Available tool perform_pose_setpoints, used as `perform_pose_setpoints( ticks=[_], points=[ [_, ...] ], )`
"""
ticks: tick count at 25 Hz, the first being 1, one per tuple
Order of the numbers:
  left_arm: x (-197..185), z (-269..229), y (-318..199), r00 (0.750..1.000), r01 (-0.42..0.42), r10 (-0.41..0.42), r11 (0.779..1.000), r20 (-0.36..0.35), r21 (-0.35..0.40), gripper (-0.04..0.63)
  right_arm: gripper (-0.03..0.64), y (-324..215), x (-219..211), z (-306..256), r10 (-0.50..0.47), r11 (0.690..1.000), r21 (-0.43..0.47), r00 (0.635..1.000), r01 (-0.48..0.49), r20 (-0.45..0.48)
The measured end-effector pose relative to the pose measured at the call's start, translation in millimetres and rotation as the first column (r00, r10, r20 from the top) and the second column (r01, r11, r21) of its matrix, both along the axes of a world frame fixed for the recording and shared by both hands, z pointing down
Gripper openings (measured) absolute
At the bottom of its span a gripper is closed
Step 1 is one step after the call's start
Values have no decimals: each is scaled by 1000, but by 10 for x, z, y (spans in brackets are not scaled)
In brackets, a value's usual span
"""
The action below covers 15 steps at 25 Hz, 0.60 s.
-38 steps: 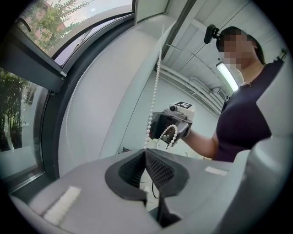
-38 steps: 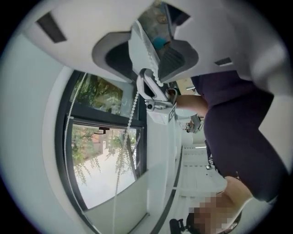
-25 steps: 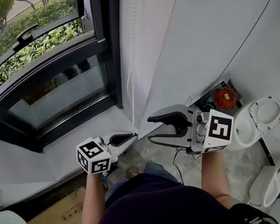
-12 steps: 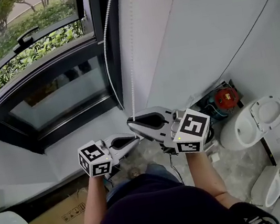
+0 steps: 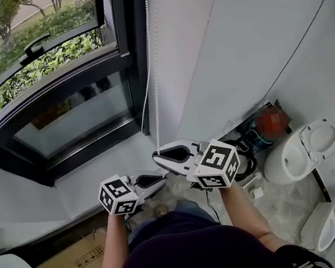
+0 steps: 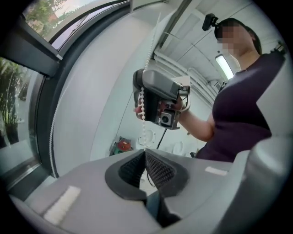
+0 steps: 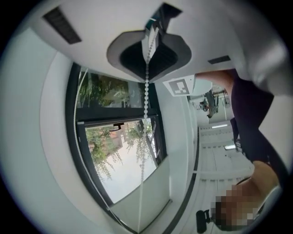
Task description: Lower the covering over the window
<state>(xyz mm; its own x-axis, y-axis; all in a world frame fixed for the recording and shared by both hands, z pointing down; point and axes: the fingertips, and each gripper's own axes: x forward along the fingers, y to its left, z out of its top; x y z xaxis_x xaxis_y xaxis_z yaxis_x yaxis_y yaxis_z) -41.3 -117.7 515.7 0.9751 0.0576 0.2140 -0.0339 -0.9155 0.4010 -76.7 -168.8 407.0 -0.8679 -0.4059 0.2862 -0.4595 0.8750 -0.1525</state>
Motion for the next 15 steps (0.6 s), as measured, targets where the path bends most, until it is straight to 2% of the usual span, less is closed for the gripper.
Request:
perform_pose_setpoints(
  ticks=[2,4,9,11,13,15],
  points=[
    [9,4,69,999,-11,9,999,-51,-42,12,23,28,-6,28,0,999,-35,998,2,56],
    [2,-18,70,996,-6,0,997,-85,-71,12,23,21,2,31,-3,1000,-30,998,5,62],
    [-37,-32,43,998,5,-8,999,-70,-53,13,21,-54,70,88,9,999,-41,999,-7,47],
    [-34,-31,61,998,3,-5,999,-60,-43,13,21,-40,82,175,-4,999,-50,1000,4,-2],
    [-33,-14,72,999,0,-2,999,-51,-36,14,21,-12,72,367,-30,998,-61,995,24,-92],
    [-36,3,76,999,-2,0,999,-46,-34,14,21,1,67,509,-38,995,-95,995,29,-97]
  ],
)
